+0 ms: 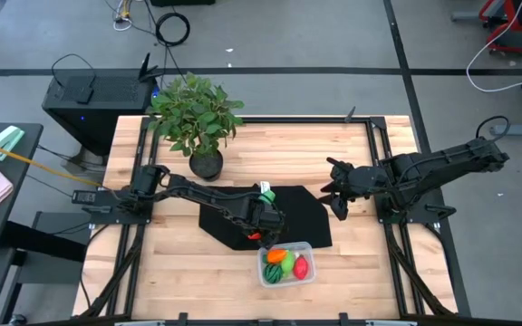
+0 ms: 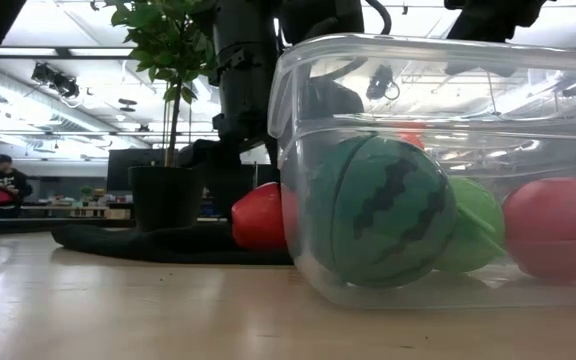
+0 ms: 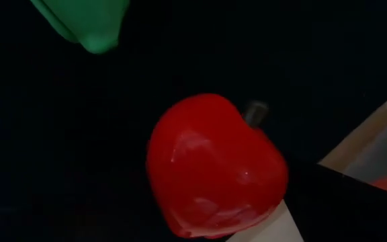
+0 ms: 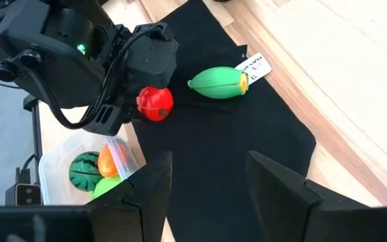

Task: Pick and placing Produce into tupperware
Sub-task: Put the apple into the transparent bin

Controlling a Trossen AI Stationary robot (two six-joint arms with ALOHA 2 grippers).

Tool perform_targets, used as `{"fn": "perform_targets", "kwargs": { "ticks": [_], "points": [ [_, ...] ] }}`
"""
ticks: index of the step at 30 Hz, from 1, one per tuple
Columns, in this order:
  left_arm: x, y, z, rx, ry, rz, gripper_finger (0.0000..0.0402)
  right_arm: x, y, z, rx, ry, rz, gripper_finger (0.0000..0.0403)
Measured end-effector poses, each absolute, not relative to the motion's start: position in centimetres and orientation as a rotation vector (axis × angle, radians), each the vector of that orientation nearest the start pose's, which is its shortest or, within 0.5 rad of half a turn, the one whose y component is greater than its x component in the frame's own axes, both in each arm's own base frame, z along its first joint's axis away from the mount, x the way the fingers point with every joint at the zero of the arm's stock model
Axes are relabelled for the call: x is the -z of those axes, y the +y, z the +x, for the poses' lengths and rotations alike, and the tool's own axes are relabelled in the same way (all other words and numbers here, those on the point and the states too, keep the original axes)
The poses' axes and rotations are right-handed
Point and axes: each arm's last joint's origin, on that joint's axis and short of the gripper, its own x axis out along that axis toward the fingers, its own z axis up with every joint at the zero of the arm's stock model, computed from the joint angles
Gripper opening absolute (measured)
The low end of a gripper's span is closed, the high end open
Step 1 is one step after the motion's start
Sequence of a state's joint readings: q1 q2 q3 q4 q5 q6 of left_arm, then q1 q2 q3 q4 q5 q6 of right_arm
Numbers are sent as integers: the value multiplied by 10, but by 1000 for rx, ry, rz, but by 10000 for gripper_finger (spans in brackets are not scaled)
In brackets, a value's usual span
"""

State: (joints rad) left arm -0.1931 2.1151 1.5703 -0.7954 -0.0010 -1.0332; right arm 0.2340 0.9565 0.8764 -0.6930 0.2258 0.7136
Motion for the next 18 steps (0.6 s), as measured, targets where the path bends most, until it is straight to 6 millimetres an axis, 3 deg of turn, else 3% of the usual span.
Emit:
{"fn": "perform_targets", "kwargs": {
  "ticks": [5, 11, 18],
  "points": [
    [-160, -80, 412, -522, 1276, -720, 283, -292, 37, 182, 263, 713, 501, 197],
    [-162, -77, 412, -523, 1270, -709, 295, -292, 37, 182, 263, 713, 499, 197],
    [-185, -64, 410, -484, 1224, -730, 292, -292, 37, 182, 263, 714, 498, 197]
  ]
}}
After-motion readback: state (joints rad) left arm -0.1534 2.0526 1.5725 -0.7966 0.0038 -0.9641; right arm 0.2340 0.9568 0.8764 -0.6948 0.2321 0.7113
